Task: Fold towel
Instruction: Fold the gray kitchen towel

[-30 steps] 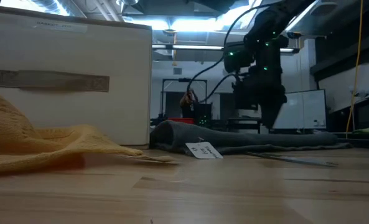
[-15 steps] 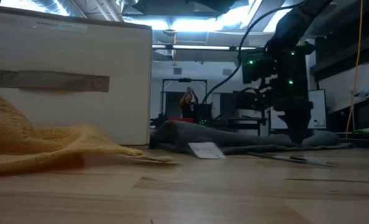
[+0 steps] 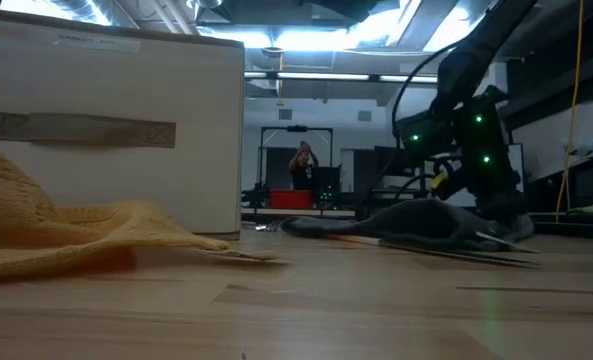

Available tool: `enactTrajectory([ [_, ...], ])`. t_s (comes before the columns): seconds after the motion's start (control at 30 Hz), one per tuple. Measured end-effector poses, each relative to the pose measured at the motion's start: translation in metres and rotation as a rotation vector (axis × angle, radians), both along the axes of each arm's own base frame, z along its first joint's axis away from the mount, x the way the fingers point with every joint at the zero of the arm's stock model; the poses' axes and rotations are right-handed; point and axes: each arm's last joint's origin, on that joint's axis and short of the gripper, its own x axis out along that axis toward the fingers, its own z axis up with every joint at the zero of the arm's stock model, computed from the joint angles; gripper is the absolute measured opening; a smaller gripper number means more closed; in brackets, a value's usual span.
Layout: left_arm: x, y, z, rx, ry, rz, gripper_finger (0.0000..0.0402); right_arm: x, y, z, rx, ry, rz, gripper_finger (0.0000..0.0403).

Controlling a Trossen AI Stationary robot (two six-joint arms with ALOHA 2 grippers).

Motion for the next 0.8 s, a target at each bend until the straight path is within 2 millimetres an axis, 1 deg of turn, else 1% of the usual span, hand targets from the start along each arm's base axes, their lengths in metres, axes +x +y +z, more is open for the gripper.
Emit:
enactTrajectory([
  [0.07,0.000,0.000,0.000,0.000,0.000,0.000,0.0150,-0.002,0.002,0.002,0.042,0.000,-0.012,0.0004],
  [0.13,0.000,0.000,0.000,0.000,0.000,0.000,0.0150,-0.005,0.005,0.008,0.074,-0.008,-0.021,0.0004],
  [0.2,0.000,0.000,0.000,0.000,0.000,0.001,0.0150,-0.006,0.007,0.016,0.102,-0.055,-0.037,0.0004],
  [0.37,0.000,0.000,0.000,0.000,0.000,0.001,0.0150,-0.011,0.012,0.045,0.131,-0.244,-0.098,0.0003],
  [0.53,0.000,0.000,0.000,0.000,0.000,0.001,0.0150,-0.017,0.019,0.072,0.227,-0.464,-0.181,0.0005],
  [0.63,0.000,0.000,0.000,0.000,0.000,0.001,0.0150,-0.016,0.022,0.080,0.274,-0.573,-0.252,0.0005],
  [0.7,0.000,0.000,0.000,0.000,0.000,0.001,0.0150,-0.013,0.022,0.081,0.296,-0.624,-0.296,0.0005],
  [0.8,0.000,0.000,0.000,0.000,0.000,0.001,0.0150,-0.004,0.027,0.081,0.309,-0.680,-0.282,0.0005],
])
